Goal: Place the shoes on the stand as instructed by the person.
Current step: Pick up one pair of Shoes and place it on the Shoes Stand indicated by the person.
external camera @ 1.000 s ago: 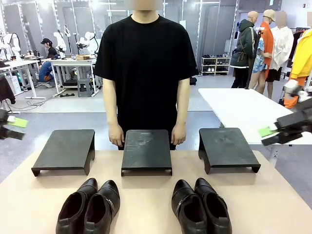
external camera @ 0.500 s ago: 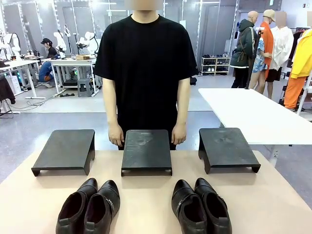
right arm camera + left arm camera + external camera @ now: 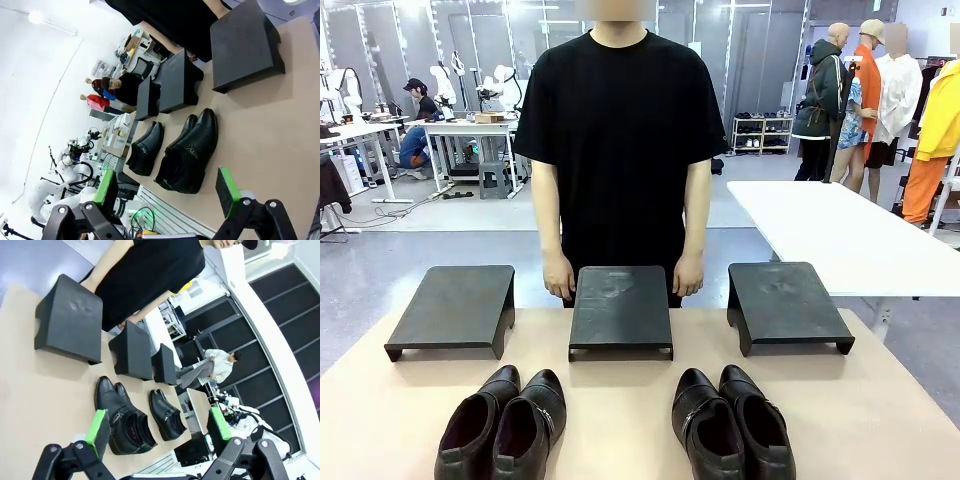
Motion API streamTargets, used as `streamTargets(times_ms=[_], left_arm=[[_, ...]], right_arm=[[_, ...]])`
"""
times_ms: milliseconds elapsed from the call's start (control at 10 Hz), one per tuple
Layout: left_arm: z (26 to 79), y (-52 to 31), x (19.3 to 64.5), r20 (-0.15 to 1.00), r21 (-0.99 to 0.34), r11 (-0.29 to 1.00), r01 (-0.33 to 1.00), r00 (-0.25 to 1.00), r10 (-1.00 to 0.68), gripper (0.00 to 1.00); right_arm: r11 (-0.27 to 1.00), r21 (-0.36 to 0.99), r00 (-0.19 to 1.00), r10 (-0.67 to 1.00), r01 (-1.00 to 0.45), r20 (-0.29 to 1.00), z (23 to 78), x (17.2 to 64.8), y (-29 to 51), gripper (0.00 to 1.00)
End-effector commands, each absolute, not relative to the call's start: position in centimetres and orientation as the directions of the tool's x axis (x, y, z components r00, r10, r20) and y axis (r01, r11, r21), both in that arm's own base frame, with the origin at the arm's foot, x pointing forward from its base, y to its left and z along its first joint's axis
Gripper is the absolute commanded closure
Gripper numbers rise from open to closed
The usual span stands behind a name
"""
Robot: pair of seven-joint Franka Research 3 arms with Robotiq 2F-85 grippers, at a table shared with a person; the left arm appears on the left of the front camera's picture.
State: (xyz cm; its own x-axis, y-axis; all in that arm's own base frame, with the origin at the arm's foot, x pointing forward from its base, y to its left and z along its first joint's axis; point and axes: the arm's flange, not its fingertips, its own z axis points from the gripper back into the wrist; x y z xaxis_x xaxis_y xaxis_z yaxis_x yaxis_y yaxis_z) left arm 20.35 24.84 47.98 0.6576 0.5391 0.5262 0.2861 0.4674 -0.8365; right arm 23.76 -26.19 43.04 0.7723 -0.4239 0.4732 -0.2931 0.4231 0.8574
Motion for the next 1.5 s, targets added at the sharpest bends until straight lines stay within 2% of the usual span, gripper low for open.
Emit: streamTargets(times_ms=[0, 100, 200, 300, 1400], left_arm=[[47.7, 21.0, 19.7, 0.521, -0.835, 0.486, 0.259, 0.658, 0.544, 0.0], [47.8, 20.9, 20.0, 0.524, -0.83, 0.495, 0.256, 0.66, 0.538, 0.0], [48.3, 24.7, 20.4, 0.529, -0.831, 0.482, 0.277, 0.66, 0.534, 0.0], [48.3, 24.7, 20.4, 0.529, -0.831, 0.482, 0.277, 0.66, 0.534, 0.0], [48.3, 24.7, 20.4, 0.529, -0.831, 0.482, 0.277, 0.66, 0.534, 0.0]], right_arm=[[0.456, 0.832, 0.766, -0.395, -0.316, 0.507, 43.3, 23.2, -25.6, 0.0], [0.456, 0.836, 0.769, -0.4, -0.305, 0.498, 43.2, 23.3, -25.6, 0.0], [0.471, 0.828, 0.776, -0.381, -0.306, 0.503, 43.1, 23.7, -25.4, 0.0], [0.435, 0.852, 0.769, -0.423, -0.292, 0.48, 43.3, 23.5, -26.2, 0.0], [0.435, 0.852, 0.769, -0.423, -0.292, 0.48, 43.3, 23.5, -26.2, 0.0]])
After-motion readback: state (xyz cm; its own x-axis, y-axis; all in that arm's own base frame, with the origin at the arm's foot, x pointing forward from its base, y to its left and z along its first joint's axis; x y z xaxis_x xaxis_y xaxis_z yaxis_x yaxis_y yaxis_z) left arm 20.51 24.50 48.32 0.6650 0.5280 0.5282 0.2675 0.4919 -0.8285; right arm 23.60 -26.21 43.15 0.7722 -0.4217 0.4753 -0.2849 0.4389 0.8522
